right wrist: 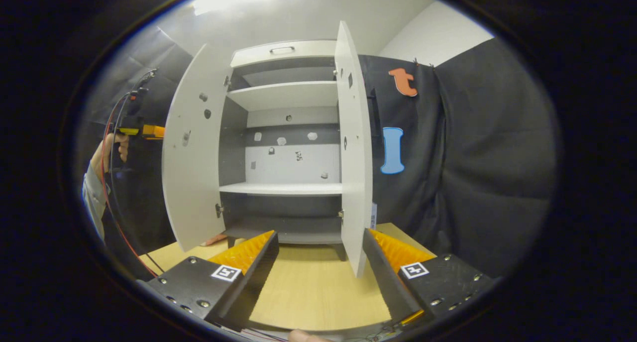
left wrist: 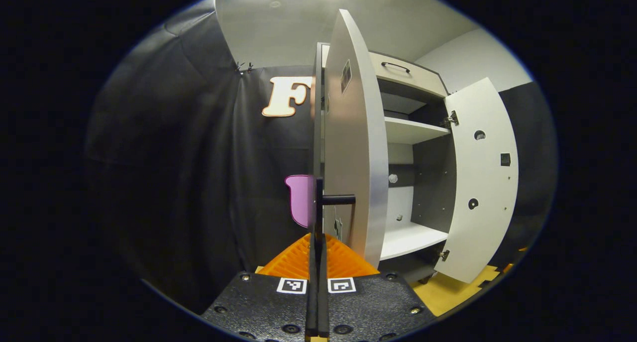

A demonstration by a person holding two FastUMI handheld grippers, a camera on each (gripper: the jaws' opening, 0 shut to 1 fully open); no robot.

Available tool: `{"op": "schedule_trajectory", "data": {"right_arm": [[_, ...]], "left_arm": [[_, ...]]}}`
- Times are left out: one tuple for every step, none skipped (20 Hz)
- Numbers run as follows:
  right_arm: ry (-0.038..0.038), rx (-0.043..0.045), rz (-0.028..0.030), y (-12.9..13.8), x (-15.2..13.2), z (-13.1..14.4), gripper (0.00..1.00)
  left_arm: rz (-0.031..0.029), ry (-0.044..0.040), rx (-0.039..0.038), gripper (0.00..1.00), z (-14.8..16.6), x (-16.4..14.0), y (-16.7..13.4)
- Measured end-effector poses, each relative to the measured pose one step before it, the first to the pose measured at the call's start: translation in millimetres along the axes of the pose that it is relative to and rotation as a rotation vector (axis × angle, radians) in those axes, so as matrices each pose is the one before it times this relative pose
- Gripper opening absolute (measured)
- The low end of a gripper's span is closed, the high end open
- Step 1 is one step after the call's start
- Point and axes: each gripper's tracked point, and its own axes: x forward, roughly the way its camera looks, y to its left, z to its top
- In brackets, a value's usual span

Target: Open the right door of the double-door shoe cabinet with the right hand, and open the left door with the left hand.

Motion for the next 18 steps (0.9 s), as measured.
{"op": "schedule_trajectory", "data": {"right_arm": [[0.00246, 0.00268, -0.00096, 0.05, 0.92, -0.73, 1.0], [0.00287, 0.00153, -0.00115, -0.04, 0.68, -0.85, 1.0], [0.00144, 0.00116, -0.00021, -0.3, 1.28, -0.48, 1.0], [0.00034, 0.00132, -0.00031, -0.05, 0.99, 1.14, 1.0], [-0.0005, 0.00145, 0.00009, 0.98, -2.22, -0.87, 1.0], [-0.00098, 0.00023, 0.00205, 0.9, 0.34, 0.44, 1.0], [-0.00248, -0.00078, 0.00253, 0.33, 1.14, 0.51, 1.0], [-0.00296, -0.00188, 0.00273, 0.19, 0.51, 1.08, 1.0], [-0.00295, -0.00203, 0.0028, 1.08, 0.75, 0.54, 1.0], [-0.00137, -0.00105, 0.00295, 1.99, 1.05, 1.09, 1.0], [-0.00179, 0.00003, 0.00573, 4.92, 1.39, 2.05, 1.0], [0.00001, -0.00043, 0.00493, 4.29, 1.69, 2.41, 1.0], [-0.00066, -0.00108, 0.00308, 1.45, 1.69, 0.57, 1.0], [-0.00383, -0.00027, 0.00175, 1.66, 0.85, 3.26, 0.97], [-0.00601, 0.00061, 0.00031, 2.81, 0.72, 4.04, 0.98], [-0.0064, -0.00077, -0.00236, 1.52, 1.61, 5.19, 1.0], [-0.00872, -0.00307, -0.00324, 0.31, 1.54, 5.72, 1.0], [-0.01035, -0.0007, -0.00555, 0.08, 1.43, 7.62, 1.0]], "left_arm": [[0.0035, 0.01286, -0.01519, 0.02, -2.77, -2.84, -2.33], [0.00681, 0.00786, -0.01045, 0.05, -0.66, -4.0, -2.3], [0.01524, -0.00023, 0.00635, 0.07, -0.91, -2.46, 2.73], [0.02655, -0.0062, 0.01914, 0.22, 1.61, -2.49, 5.35], [0.02625, -0.00226, 0.01783, 0.35, 0.16, 0.17, 6.54], [0.02841, 0.00589, 0.00963, 0.49, -0.51, -2.85, 4.97], [0.03066, 0.01336, 0.00398, 0.53, -2.11, -5.52, 3.49], [0.02233, 0.00854, 0.00149, 0.65, -1.25, -4.6, 1.96], [0.00917, 0.00535, 0.00187, 0.67, -1.29, -4.01, 0.92], [0.00717, -0.01044, -0.00199, 0.71, 2.42, -1.88, -0.1], [-0.00038, -0.01807, -0.00672, 0.73, 2.41, 0.93, -1.86], [-0.00034, -0.011, -0.00301, 0.75, 1.73, -0.35, -2.62], [0.00195, -0.00454, 0.00086, 0.75, -0.43, -0.48, -1.62], [-0.00431, -0.00355, 0.00256, 0.81, 0.68, -1.18, -3.2], [-0.00936, -0.00401, 0.00978, 0.85, 1.18, -0.88, -2.12], [-0.01468, -0.01097, 0.00856, 0.92, 0.14, 0.94, -2.94], [-0.01098, -0.01228, -0.00163, 0.98, 3.35, -0.11, -2.85], [-0.01118, -0.00318, -0.0038, 0.98, -0.37, 0.14, -4.83]]}}
